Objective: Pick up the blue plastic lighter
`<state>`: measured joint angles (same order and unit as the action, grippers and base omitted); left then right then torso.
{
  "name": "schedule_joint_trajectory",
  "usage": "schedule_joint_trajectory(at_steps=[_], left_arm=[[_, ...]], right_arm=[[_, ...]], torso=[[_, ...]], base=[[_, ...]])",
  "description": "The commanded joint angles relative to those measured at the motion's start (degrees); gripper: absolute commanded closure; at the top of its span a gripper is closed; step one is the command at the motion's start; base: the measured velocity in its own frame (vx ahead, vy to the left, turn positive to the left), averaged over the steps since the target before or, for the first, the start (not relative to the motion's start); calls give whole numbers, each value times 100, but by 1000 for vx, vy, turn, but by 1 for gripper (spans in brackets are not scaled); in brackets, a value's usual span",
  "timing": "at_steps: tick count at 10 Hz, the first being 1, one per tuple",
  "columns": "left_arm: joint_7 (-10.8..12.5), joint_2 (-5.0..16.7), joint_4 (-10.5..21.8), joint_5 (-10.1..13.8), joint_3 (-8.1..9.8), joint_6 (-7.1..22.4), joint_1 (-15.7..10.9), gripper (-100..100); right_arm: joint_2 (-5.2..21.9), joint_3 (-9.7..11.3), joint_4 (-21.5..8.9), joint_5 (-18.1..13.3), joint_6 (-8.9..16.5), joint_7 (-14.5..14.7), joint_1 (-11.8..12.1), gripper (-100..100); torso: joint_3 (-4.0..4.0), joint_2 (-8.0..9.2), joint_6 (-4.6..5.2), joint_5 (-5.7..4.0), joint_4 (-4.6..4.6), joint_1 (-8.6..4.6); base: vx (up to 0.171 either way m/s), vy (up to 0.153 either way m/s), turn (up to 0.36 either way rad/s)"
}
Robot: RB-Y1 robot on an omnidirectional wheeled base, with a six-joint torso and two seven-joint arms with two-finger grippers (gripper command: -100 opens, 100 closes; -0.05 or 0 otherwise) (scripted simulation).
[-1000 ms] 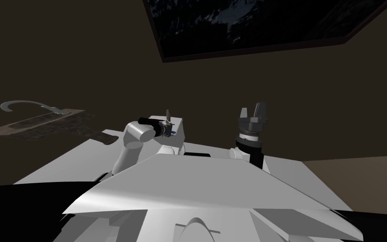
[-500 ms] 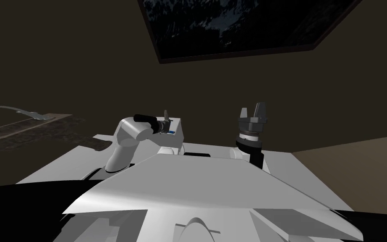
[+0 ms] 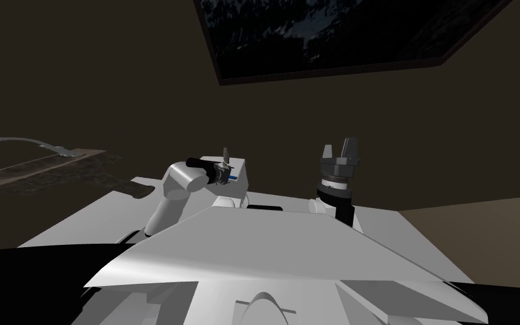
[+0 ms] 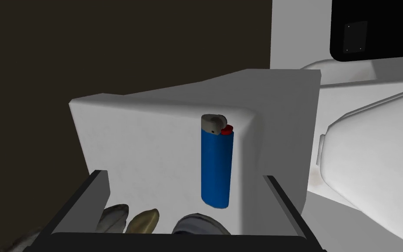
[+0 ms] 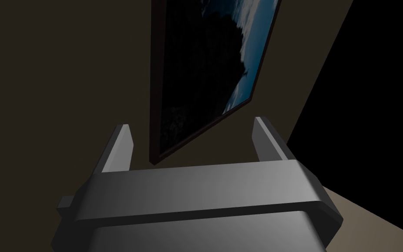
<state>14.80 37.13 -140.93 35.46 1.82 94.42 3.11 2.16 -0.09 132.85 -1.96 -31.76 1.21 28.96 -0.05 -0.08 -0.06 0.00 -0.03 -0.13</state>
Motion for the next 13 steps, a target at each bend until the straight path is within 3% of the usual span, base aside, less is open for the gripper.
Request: schedule_joint_trajectory(at_steps=[1, 13], left_arm=[[-59, -191, -13, 19, 14, 126, 156, -100], [-43, -254, 87, 48, 49, 156, 194, -100]], right_arm=[[0, 0, 0, 0, 0, 0, 0, 0], [0, 0, 0, 0, 0, 0, -1, 0]], torso=[[0, 0, 0, 0, 0, 0], [6, 11, 3, 2, 2, 12]], base=[[28, -27, 91], [0, 0, 1]])
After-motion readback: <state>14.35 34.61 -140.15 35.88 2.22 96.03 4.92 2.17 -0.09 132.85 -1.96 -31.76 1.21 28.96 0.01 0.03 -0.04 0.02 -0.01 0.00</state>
